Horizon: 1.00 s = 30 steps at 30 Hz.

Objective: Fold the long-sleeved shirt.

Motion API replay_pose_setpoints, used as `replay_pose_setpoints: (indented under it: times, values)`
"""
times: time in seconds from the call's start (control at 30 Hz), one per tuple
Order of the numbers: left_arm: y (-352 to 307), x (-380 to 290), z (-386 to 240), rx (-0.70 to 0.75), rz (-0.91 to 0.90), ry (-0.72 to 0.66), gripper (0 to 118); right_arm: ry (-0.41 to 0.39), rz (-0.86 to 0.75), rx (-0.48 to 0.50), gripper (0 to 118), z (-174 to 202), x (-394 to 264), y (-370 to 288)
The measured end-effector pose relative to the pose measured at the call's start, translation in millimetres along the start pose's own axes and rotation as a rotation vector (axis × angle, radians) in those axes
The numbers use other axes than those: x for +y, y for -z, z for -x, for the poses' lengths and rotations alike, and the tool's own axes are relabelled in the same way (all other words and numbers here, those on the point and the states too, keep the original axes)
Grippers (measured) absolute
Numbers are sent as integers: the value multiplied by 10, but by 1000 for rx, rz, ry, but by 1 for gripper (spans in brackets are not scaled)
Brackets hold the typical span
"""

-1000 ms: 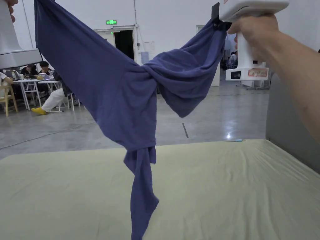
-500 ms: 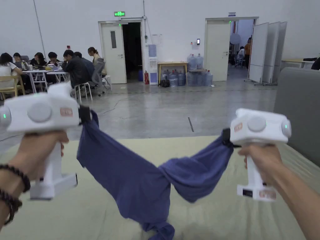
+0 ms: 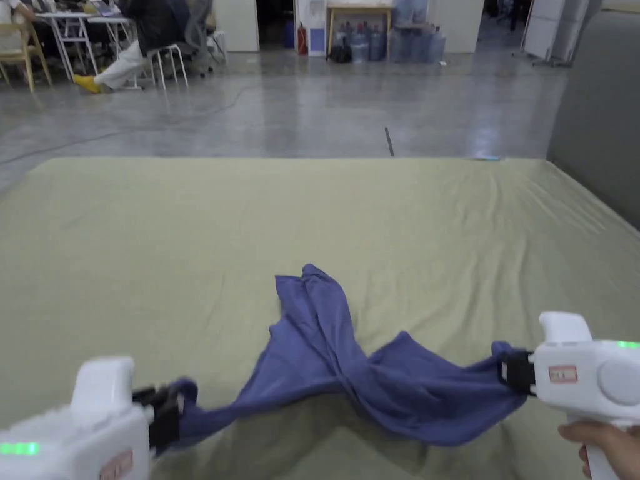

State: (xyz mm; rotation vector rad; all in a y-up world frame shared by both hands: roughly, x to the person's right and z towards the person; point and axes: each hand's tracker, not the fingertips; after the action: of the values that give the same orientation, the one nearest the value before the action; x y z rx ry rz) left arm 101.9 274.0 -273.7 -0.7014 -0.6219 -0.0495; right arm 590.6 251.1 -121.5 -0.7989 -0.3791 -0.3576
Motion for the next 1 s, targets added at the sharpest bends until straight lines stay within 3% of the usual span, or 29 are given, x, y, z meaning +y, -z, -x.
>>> replay_pose_setpoints:
  times: [0.17,0.37,0.4,0.43,0.47,0.5,0.53,0.63,0.7,0.73,0.77,0.8,0.83,0.87,1.0]
  values:
    - [9,-841,42,-4,175,24,0,7,140,-54,10,-198,-707,145]
    - [126,-941,-4,-17,143,35,0,-12,181,-74,10,-171,-865,399]
    - [116,-912,7,-22,111,7,3,-7,172,-77,16,-172,-859,367]
    - [74,-871,-9,-28,102,-12,13,-3,165,-81,31,-168,-830,326]
    - [74,-809,7,-33,110,-26,67,-3,162,-89,79,-163,-798,274]
    - [84,-752,13,-32,126,-30,117,-11,158,-94,117,-157,-777,220]
    - [-40,-551,-57,-93,52,-78,118,-29,69,-83,118,-142,-741,-11]
    - [-217,-58,-209,-75,16,-41,118,-36,15,-107,115,-77,-486,-413]
    - [-137,-439,1,-69,-15,-33,118,-3,-34,-89,111,-18,-592,-575]
    - [-136,-410,3,-80,-32,-36,118,16,-61,-57,99,-3,-587,-680]
    - [-127,-390,6,-93,-42,-34,108,34,-80,-24,78,11,-596,-759]
    - [-102,-386,1,-100,-53,-32,85,48,-91,-13,43,-4,-584,-724]
    - [-118,-229,-50,-100,-55,-27,22,51,-89,-22,5,7,-603,-721]
    - [-40,-232,-77,-95,-31,-3,0,53,-89,-31,4,23,-630,-698]
    - [145,-5,-144,-123,38,3,0,35,-49,-37,4,37,-697,-549]
